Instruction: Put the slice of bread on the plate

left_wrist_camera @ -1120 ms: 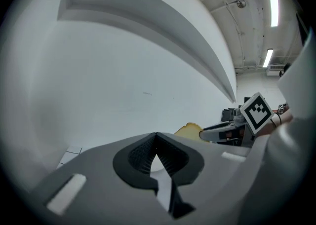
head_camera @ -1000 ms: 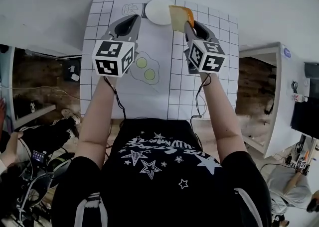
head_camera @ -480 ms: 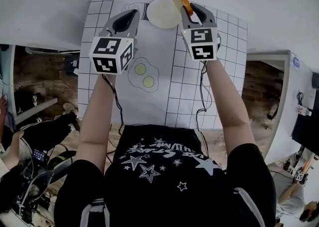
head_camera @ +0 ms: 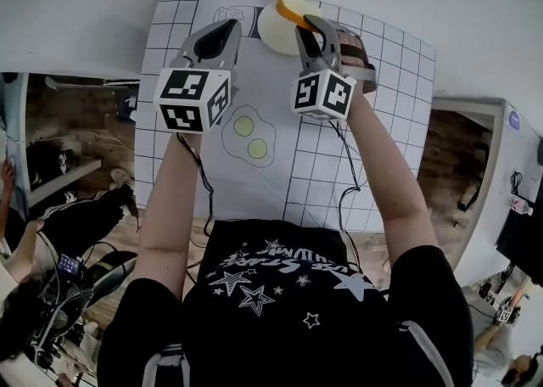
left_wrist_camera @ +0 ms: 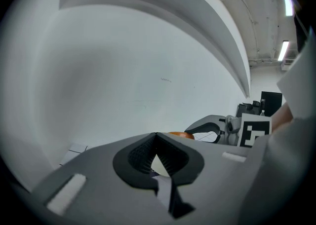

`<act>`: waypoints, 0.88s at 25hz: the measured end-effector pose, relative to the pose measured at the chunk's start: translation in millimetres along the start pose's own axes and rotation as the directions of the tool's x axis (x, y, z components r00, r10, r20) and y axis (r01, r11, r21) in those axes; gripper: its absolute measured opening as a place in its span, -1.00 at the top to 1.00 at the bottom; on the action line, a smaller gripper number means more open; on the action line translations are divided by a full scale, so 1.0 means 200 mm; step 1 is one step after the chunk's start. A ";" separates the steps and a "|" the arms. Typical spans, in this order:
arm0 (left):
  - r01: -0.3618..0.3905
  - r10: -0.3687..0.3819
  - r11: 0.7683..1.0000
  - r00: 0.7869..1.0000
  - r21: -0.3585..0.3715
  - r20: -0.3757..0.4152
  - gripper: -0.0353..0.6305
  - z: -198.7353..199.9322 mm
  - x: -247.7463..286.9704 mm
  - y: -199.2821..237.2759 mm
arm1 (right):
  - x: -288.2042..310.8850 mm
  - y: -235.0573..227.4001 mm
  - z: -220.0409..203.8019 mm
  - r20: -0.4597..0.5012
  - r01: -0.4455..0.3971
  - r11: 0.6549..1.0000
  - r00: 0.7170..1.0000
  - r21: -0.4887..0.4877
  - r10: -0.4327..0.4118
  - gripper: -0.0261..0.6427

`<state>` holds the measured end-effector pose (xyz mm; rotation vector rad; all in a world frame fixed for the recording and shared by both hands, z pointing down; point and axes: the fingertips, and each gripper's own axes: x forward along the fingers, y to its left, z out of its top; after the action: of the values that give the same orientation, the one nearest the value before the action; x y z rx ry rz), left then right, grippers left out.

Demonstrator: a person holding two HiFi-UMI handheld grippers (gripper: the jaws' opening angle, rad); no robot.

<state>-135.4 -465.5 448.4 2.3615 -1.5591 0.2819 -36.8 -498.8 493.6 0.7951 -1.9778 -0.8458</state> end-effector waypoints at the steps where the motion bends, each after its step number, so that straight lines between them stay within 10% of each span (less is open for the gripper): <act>1: -0.001 0.001 1.000 1.000 -0.003 -0.002 0.87 -0.01 0.00 0.00 | 0.00 0.03 0.01 0.002 -0.011 1.000 1.000 -0.026 0.011 0.65; 14: 0.012 -0.014 1.000 0.999 -0.027 -0.053 0.87 -0.15 0.00 0.01 | 0.03 0.34 0.00 -0.008 -0.195 0.978 0.981 -0.077 0.195 0.65; 22: 0.020 -0.022 0.999 0.997 -0.036 -0.068 0.87 -0.19 -0.05 -0.01 | 0.05 0.49 -0.04 -0.051 -0.328 0.942 0.942 0.074 0.332 0.51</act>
<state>-137.4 -443.9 480.6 2.3145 -1.4953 0.3243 -55.3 -452.8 579.3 0.4968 -2.0156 -0.5546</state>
